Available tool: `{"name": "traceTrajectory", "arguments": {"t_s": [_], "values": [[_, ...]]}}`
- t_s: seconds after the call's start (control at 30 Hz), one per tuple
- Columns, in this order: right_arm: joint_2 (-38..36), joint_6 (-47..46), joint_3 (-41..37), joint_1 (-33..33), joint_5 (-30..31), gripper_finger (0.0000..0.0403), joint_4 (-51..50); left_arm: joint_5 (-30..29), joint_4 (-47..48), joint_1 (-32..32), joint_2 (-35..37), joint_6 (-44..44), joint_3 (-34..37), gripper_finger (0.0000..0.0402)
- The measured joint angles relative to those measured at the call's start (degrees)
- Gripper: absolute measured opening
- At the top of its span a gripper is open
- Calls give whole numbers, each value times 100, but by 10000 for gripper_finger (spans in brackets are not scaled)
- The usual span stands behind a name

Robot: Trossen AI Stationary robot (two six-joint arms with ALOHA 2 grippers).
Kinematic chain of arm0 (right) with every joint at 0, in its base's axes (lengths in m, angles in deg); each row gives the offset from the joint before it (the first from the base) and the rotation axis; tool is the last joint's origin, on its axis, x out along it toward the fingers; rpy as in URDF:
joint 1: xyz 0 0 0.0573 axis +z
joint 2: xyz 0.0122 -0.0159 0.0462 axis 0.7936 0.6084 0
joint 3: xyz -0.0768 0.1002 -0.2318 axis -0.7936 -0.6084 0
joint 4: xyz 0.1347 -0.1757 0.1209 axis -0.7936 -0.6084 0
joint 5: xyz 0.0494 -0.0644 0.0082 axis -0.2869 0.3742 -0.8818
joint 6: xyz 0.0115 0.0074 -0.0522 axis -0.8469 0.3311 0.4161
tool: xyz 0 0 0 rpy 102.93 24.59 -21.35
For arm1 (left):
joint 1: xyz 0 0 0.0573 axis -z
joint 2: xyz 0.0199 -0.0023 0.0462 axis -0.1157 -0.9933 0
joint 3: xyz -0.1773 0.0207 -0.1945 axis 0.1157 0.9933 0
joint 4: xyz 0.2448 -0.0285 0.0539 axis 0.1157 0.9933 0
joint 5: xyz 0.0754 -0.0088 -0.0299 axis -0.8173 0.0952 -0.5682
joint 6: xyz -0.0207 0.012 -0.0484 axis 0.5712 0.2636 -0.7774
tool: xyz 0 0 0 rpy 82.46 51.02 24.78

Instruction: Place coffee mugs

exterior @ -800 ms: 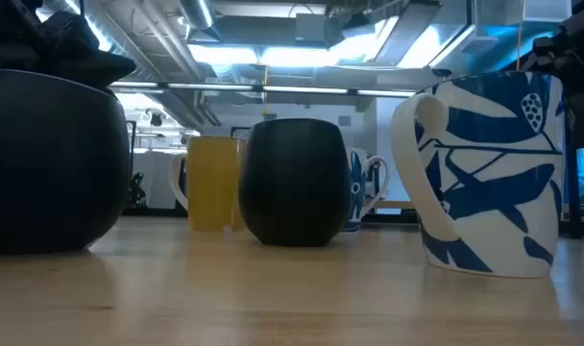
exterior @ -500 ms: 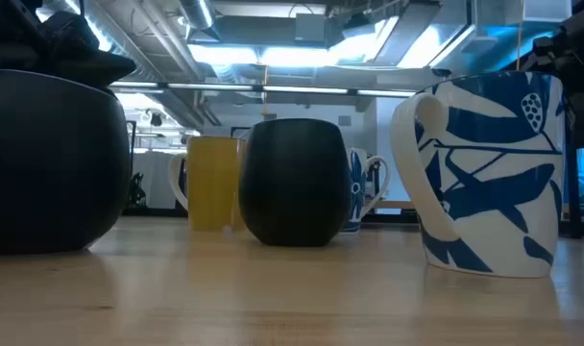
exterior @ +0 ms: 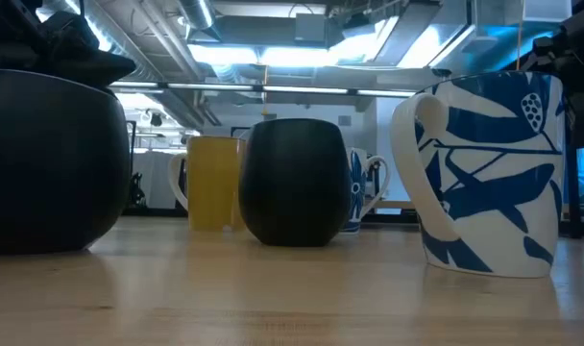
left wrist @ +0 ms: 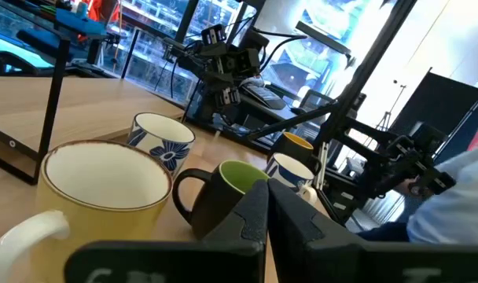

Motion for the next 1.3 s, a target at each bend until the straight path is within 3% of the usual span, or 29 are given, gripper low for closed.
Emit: {"name": "traceTrajectory", "arguments": {"t_s": [0.7, 0.77, 0.87, 1.0, 1.13, 1.3], "values": [[0, -59, 0, 0, -19, 147, 2, -66, -21, 1, 0, -39, 0, 0], [0, -664, -1, 0, -392, 147, 15, -329, -111, 1, 0, -336, 0, 0], [0, -2085, 0, 0, -1634, 147, 48, -396, -266, 0, 0, -1172, 1, 0], [1, -2828, -4, 0, -2757, 147, 86, -1021, -629, -3, 2, -1016, -4, 0], [1, -3233, -25, 0, -3155, 147, 501, -1452, -675, -1, 1, -1007, -4, 0], [2, -3479, -19, 0, -3065, 147, 679, -1687, -667, -3, 0, -781, -4, 0]]}}
